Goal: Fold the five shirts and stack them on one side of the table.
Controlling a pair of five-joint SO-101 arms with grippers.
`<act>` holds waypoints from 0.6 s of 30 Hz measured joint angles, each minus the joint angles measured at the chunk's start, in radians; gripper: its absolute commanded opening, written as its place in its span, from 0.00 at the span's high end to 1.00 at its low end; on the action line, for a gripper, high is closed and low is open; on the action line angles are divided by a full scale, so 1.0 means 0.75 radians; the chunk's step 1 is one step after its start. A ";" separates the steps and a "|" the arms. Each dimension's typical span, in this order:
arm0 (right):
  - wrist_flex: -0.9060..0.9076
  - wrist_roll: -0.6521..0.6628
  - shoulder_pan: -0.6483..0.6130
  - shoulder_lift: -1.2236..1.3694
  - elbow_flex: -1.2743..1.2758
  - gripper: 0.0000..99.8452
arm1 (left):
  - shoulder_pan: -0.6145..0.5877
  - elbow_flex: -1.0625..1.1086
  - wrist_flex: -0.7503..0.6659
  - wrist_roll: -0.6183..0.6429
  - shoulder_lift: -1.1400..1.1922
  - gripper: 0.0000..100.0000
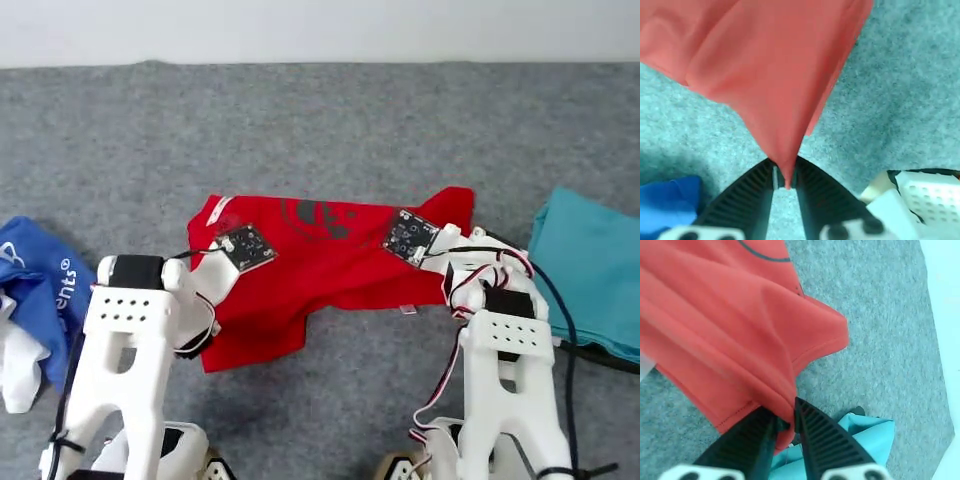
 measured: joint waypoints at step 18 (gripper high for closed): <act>0.000 -0.002 0.070 -0.395 0.057 0.93 | -0.047 -0.125 0.053 0.090 -0.256 0.91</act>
